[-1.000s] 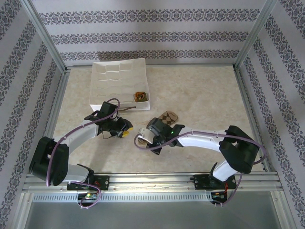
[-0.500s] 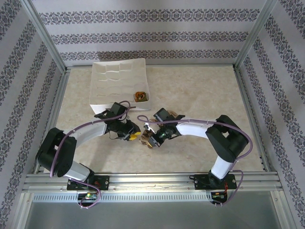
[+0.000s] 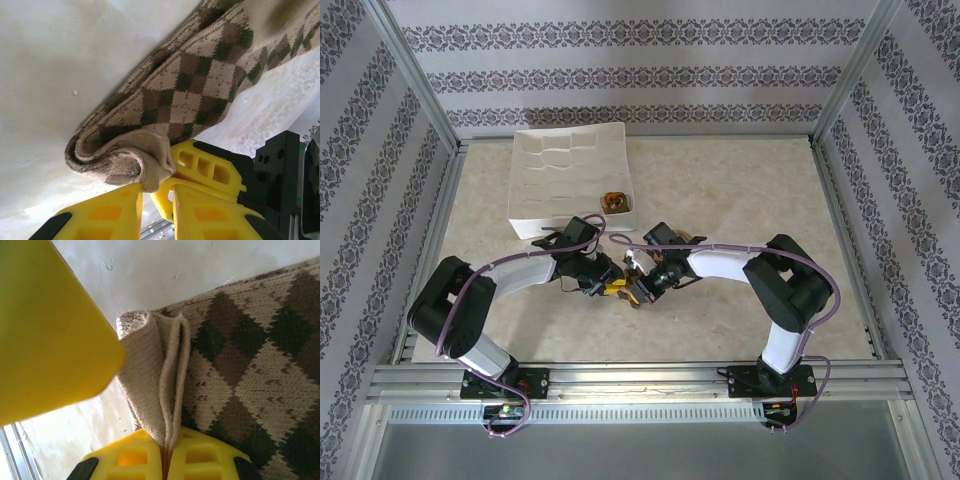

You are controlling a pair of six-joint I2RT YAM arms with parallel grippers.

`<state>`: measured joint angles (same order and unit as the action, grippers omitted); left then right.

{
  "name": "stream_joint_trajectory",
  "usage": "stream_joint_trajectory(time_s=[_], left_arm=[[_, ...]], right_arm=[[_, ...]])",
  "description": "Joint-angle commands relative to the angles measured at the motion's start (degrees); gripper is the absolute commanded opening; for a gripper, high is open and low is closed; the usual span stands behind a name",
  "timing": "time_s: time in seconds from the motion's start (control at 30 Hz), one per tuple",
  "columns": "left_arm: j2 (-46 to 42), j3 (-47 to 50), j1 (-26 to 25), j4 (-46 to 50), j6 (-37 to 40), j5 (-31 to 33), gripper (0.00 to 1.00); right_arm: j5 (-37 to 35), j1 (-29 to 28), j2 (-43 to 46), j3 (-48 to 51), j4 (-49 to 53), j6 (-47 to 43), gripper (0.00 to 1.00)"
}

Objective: Roll the socks

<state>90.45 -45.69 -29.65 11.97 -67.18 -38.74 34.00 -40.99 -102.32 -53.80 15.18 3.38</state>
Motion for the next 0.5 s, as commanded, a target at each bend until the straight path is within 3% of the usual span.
stream_joint_trajectory(time_s=[0.0,0.17,0.27,0.33,0.47], left_arm=[[2.4,-1.25,-0.68,-4.82,-1.86,-0.68,0.21],[5.96,-0.91,-0.68,-7.31,-3.31,1.31,0.18],[6.93,-0.2,-0.7,-6.59,-3.9,1.93,0.16],[7.02,-0.3,-0.7,-4.03,-3.27,2.67,0.15],[7.93,-0.97,-0.7,-0.5,-2.25,3.32,0.14]], right_arm=[[0.98,0.39,-1.03,-1.3,0.47,0.97,0.03],[0.66,0.39,-0.74,-0.66,-0.25,0.98,0.06],[-2.11,0.09,2.13,1.5,-2.46,-0.03,0.22],[-6.85,-0.66,6.61,4.8,-6.05,-1.69,0.32],[-23.59,-6.55,18.69,13.22,-13.68,-11.79,0.44]])
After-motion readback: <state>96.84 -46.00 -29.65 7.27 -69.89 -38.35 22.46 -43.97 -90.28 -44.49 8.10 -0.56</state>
